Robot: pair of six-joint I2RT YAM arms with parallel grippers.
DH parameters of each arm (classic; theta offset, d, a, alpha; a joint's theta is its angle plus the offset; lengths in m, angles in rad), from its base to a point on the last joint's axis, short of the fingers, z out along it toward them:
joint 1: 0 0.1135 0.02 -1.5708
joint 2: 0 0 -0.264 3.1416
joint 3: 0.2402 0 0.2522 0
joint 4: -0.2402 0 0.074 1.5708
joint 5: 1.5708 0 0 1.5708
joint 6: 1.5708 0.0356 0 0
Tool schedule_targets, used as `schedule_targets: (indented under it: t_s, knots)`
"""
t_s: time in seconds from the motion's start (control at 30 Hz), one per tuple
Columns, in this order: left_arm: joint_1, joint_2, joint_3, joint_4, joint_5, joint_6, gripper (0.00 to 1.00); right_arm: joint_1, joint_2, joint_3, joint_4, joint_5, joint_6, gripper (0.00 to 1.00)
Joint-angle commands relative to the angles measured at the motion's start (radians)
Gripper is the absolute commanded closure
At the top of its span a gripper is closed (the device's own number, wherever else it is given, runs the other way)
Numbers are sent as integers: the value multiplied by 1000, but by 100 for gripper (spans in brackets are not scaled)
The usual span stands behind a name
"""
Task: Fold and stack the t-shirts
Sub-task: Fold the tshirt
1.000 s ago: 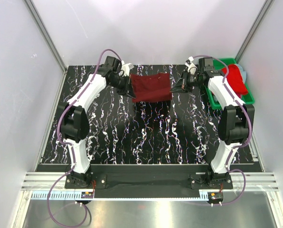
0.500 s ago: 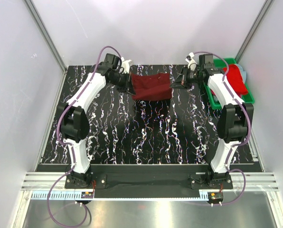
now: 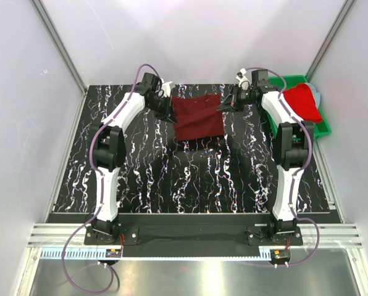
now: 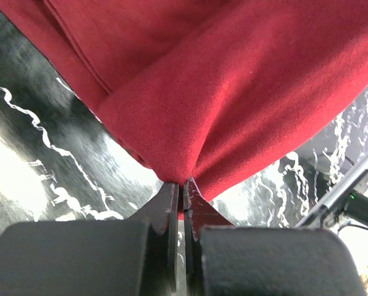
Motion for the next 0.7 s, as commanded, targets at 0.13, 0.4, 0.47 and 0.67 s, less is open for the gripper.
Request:
schedule_targets:
  t_s: [0.13, 0.4, 0.47, 0.67]
  knots:
    - [50, 99, 213, 69, -14, 4, 100, -8, 134, 231, 40, -5, 15, 100]
    - [71, 186, 351, 161, -69, -2, 100, -8, 287, 410, 86, 11, 68, 100]
    - [74, 221, 370, 192, -98, -3, 100, -8, 353, 484, 102, 24, 84, 100]
    - [64, 373, 460, 360, -202, 62, 75, -2, 577, 740, 152, 145, 70, 86]
